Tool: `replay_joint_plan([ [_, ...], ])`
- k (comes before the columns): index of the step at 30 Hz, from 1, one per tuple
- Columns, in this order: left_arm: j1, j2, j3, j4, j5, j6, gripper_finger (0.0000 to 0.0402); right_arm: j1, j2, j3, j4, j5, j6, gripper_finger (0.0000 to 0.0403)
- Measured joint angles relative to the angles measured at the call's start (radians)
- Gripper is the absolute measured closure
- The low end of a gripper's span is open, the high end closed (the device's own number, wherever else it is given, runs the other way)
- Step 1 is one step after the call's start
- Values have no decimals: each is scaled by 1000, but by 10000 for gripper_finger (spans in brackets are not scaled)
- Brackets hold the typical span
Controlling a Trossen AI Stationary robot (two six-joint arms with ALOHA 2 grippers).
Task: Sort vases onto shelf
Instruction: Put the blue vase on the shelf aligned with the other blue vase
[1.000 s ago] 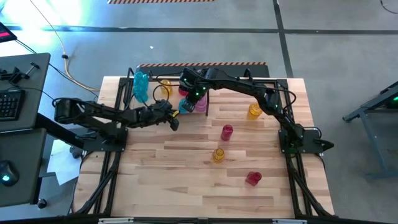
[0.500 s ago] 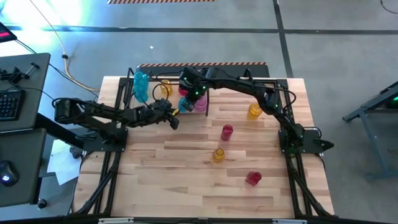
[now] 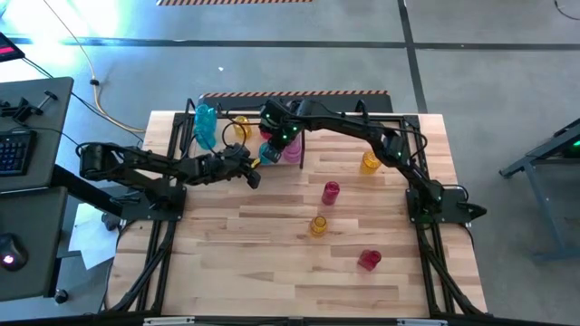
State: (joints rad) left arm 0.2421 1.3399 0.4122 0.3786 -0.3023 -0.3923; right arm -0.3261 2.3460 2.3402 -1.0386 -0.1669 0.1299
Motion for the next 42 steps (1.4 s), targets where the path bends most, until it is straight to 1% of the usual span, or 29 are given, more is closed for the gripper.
replay_joint_plan([
  [9, 0, -1, 2, 16, 16, 0, 402, -8, 3, 2, 35, -10, 4, 361],
  [14, 0, -1, 3, 16, 18, 0, 402, -8, 3, 2, 66, -19, 23, 349],
  [22, 0, -1, 4, 12, 44, -23, 401, -7, 3, 2, 119, -55, 44, 347],
  [27, 0, -1, 4, 11, 57, -26, 402, -7, 3, 3, 124, -55, 48, 347],
  [39, 0, -1, 4, 17, 49, -51, 401, -8, 3, 3, 124, -51, 45, 347],
  [42, 0, -1, 4, 17, 28, -53, 401, -8, 3, 3, 124, -51, 45, 347],
])
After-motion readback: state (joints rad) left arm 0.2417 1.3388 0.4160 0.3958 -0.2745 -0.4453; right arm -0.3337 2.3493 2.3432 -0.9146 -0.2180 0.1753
